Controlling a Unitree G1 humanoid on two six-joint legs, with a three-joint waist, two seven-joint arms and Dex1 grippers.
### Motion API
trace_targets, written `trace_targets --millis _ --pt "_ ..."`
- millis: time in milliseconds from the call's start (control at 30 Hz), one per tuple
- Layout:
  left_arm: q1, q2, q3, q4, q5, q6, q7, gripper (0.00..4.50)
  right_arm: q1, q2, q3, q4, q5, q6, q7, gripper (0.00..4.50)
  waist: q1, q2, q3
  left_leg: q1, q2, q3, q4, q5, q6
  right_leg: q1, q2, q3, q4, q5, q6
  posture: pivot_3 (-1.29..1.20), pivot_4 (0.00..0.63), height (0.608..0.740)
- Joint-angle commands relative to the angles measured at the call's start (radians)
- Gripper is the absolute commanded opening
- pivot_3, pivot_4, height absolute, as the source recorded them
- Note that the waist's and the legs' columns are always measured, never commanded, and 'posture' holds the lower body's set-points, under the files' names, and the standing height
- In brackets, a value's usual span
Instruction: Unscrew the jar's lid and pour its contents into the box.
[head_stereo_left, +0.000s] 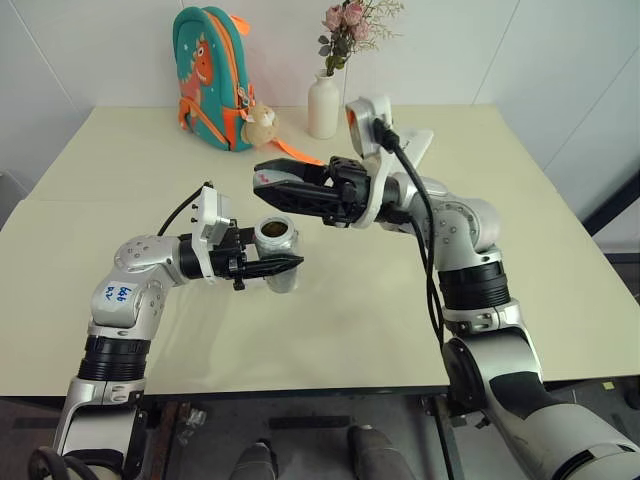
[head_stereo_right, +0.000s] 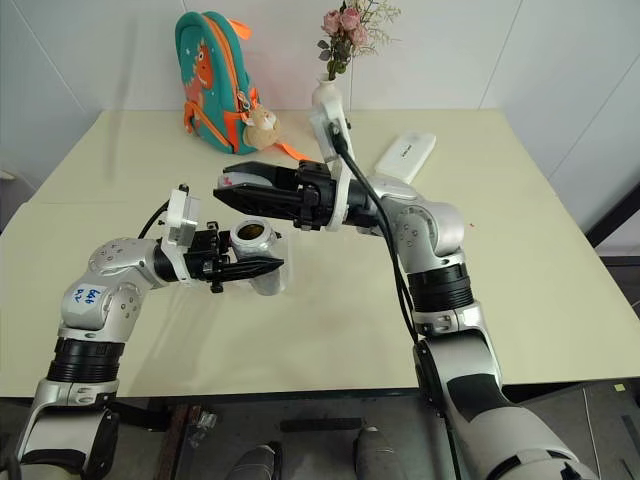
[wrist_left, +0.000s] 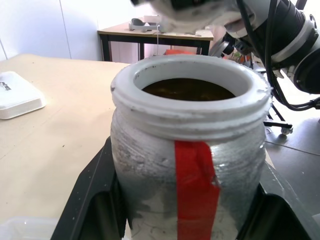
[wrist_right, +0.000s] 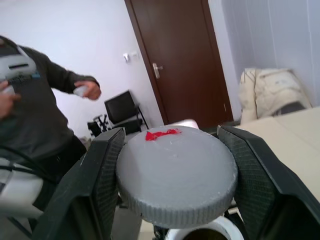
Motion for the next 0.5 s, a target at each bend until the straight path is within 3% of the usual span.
trace_targets --millis 33,200,500 --pt "0.013 0.021 0.039 -0.051 -0.031 0.005 0.008 2.08 0.07 -0.078 -0.049 -0.063 -0.057 -0.083 -0.066 2.98 0.001 0.0 0.0 0.0 0.0 0.0 0.0 0.0 0.0 0.0 0.0 0.0 -0.001 0.0 0.0 0.0 0.15 0.74" --pt "0.032 0.057 0.091 -0.073 -0.05 0.024 0.022 2.08 0.32 -0.245 -0.018 -0.011 -0.35 -0.434 -0.168 2.98 0.006 0.0 0.0 -0.001 0.0 0.0 -0.001 0.0 0.0 0.0 0.0 0.0 -0.004 0.0 0.001 0.0 0.15 0.74" --pt "0.004 0.082 0.158 -0.034 -0.087 0.067 0.078 2.08 0.54 -0.251 -0.048 0.188 -0.437 -0.65 -0.255 2.98 -0.005 0.0 0.001 0.001 0.0 0.003 -0.005 0.0 0.001 0.0 0.0 0.002 -0.006 0.001 0.001 0.0 0.15 0.74"
